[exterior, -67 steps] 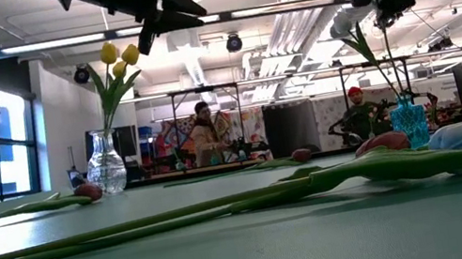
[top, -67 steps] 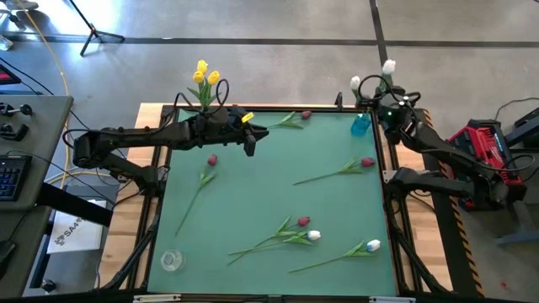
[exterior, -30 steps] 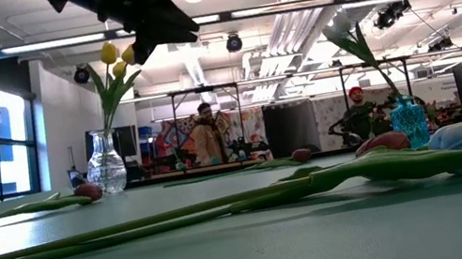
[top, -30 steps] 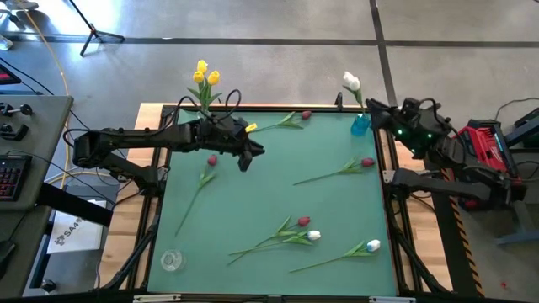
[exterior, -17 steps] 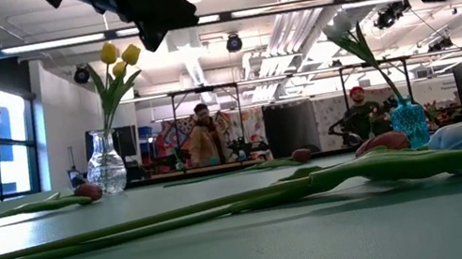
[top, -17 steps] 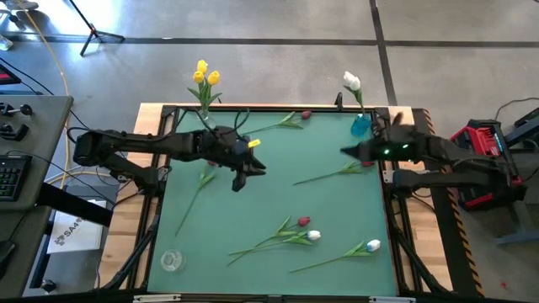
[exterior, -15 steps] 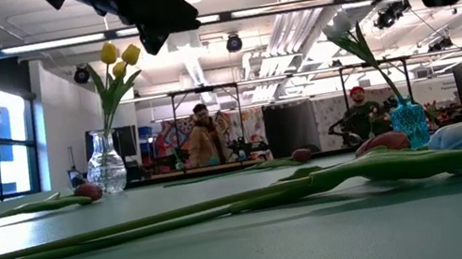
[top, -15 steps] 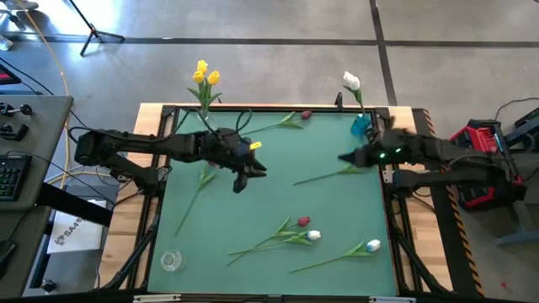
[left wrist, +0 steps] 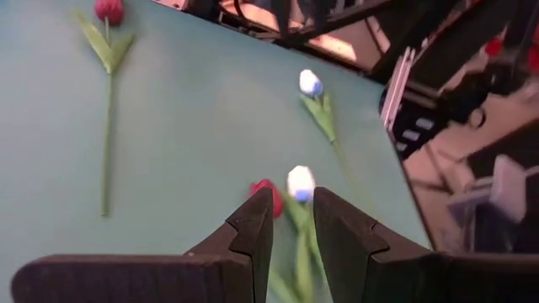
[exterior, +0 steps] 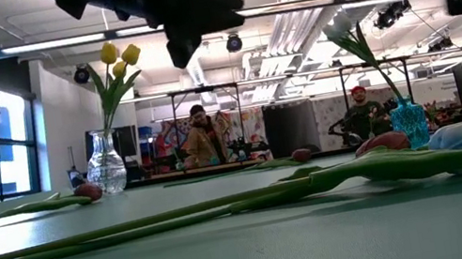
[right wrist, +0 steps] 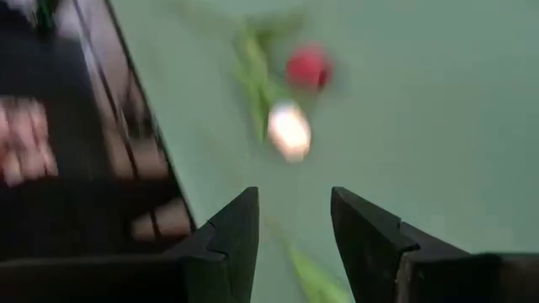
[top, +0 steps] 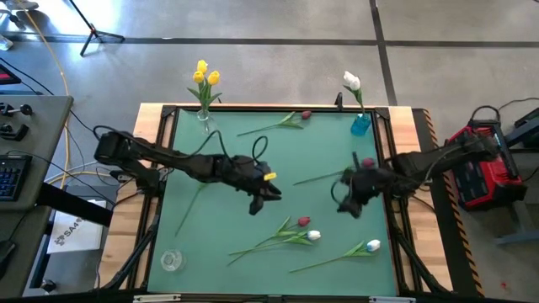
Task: Sort flowers into vase by color
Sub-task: Put the right white flower into the blue vase
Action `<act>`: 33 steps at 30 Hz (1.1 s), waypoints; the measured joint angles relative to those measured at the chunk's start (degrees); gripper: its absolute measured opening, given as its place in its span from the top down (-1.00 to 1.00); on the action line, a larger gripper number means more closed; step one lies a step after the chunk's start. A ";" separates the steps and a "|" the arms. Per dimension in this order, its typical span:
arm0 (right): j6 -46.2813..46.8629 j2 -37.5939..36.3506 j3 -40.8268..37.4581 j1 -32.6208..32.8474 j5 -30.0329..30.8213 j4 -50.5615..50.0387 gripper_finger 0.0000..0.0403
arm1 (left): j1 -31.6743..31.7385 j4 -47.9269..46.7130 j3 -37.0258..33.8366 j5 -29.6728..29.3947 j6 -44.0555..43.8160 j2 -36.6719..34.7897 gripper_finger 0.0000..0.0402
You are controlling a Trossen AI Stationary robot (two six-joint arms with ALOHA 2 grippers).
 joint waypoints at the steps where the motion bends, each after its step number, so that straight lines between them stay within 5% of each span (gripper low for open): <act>1: -0.02 0.52 0.00 2.10 -0.57 -0.69 0.32 | -0.30 0.96 0.00 -0.25 -1.68 0.45 0.63; 14: -4.21 12.05 0.00 25.66 10.66 1.19 0.32 | -4.36 2.70 0.00 -10.35 -11.27 0.89 0.63; 22: -19.89 24.53 -0.02 28.73 13.19 14.08 0.32 | -5.72 2.32 0.00 -11.29 -15.53 0.93 0.63; 33: -22.80 37.12 -0.01 28.73 8.80 18.76 0.32 | -6.94 2.31 0.00 -11.01 -18.11 0.93 0.63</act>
